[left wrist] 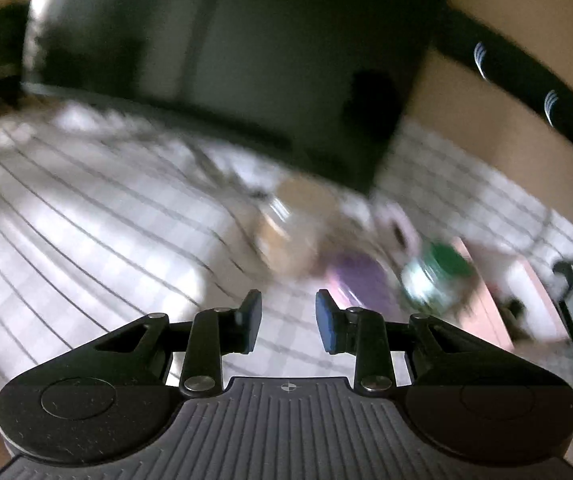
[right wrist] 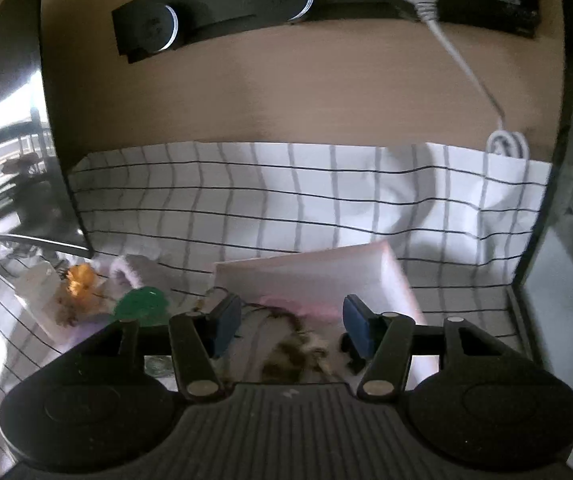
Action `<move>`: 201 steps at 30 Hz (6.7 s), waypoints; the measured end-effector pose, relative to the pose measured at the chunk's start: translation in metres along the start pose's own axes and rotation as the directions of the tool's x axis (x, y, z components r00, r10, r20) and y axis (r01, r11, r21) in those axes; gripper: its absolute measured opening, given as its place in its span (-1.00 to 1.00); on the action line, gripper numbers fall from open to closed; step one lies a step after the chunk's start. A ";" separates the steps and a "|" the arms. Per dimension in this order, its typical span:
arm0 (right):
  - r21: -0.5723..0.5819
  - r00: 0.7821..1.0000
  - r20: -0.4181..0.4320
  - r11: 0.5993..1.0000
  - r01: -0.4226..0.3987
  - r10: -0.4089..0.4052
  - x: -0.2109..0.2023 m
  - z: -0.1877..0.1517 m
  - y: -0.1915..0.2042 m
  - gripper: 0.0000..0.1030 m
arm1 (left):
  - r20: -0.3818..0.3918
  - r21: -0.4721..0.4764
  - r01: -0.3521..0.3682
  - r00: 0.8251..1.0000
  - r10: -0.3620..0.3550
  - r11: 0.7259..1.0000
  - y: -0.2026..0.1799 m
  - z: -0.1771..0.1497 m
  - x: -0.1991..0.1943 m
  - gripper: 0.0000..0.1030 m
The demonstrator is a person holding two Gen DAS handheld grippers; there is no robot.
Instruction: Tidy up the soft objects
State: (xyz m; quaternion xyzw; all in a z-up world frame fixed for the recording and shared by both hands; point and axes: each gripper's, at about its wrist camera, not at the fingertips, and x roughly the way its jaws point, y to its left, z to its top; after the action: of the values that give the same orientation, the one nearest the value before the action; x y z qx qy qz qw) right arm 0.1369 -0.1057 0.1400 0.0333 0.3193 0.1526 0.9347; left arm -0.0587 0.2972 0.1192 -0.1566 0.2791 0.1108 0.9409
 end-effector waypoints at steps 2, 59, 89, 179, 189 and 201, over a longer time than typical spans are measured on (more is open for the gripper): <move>0.009 1.000 0.006 1.000 -0.018 0.018 -0.002 0.002 0.016 0.10 | 0.062 0.002 -0.040 0.997 0.040 0.999 0.015 0.016 -0.016 -0.37; -0.219 0.948 -0.114 0.923 -0.316 0.297 0.087 0.012 0.234 0.15 | -0.217 0.375 0.124 0.975 -0.043 0.919 0.056 0.127 0.316 -0.32; -0.134 0.928 -0.202 0.929 -0.344 0.314 0.106 0.036 0.251 -0.27 | -0.094 0.021 0.096 0.991 -0.094 0.995 0.135 0.076 0.161 -0.55; -0.233 0.900 -0.367 0.914 -0.333 0.234 0.103 -0.062 0.264 -0.53 | -0.314 0.652 0.402 0.915 -0.253 0.643 0.029 0.115 0.292 -0.51; -0.306 0.910 -0.319 0.880 -0.364 0.265 0.095 -0.055 0.282 -0.53 | -0.219 0.537 0.251 0.964 -0.154 0.805 0.064 0.095 0.188 -0.51; -0.488 0.867 -0.244 0.717 -0.497 0.434 0.104 -0.040 0.366 0.32 | -0.080 0.107 0.105 0.992 -0.097 0.989 0.162 0.106 0.138 -0.51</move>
State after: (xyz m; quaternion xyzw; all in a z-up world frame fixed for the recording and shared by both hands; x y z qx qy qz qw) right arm 0.0938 0.2731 0.1056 -0.1582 0.2968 0.4675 0.8175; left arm 0.0582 0.5015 0.0888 -0.1221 0.3112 0.0413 0.9416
